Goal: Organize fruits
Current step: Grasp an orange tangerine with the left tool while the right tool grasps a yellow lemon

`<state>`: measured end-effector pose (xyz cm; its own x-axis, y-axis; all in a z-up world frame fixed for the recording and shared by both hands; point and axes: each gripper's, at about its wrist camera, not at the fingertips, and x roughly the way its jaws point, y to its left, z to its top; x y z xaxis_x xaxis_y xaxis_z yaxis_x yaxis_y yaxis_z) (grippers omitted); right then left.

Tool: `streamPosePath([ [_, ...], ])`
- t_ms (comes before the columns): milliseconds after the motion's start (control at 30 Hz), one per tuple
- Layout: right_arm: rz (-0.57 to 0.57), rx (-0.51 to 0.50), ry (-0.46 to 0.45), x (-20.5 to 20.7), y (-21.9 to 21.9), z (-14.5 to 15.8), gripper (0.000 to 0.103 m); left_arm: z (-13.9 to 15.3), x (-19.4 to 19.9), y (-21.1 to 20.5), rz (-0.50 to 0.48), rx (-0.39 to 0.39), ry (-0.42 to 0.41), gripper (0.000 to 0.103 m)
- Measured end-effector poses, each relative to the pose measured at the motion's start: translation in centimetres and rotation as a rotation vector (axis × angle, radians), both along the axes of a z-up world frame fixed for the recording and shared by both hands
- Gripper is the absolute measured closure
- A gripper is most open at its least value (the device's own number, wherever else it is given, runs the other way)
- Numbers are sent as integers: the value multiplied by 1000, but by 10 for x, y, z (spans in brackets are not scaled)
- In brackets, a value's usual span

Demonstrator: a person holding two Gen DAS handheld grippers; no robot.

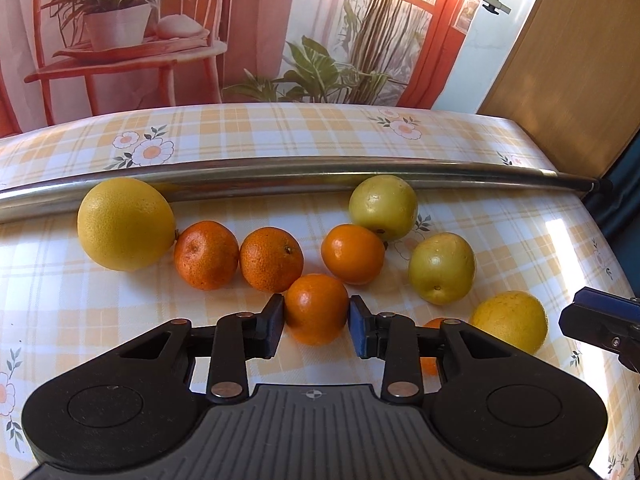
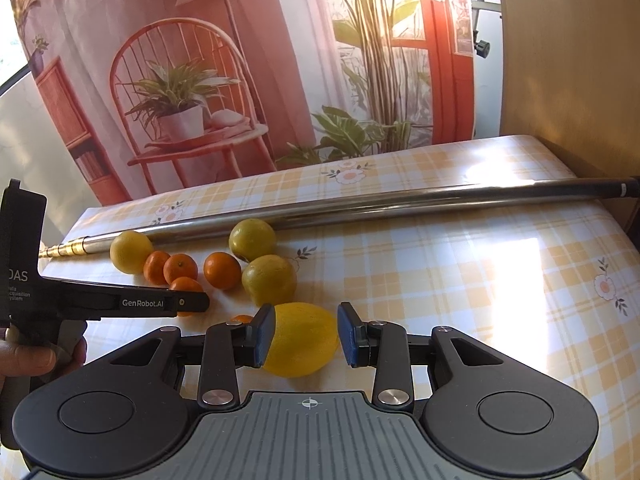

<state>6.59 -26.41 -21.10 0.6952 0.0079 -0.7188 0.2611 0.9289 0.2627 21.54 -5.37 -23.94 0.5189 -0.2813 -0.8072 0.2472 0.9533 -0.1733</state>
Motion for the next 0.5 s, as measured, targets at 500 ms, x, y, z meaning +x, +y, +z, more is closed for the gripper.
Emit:
streamPosePath([
  [500,54,10,-18,15,-3,-3,71,31,-43,18,-1,-23,-102,67],
])
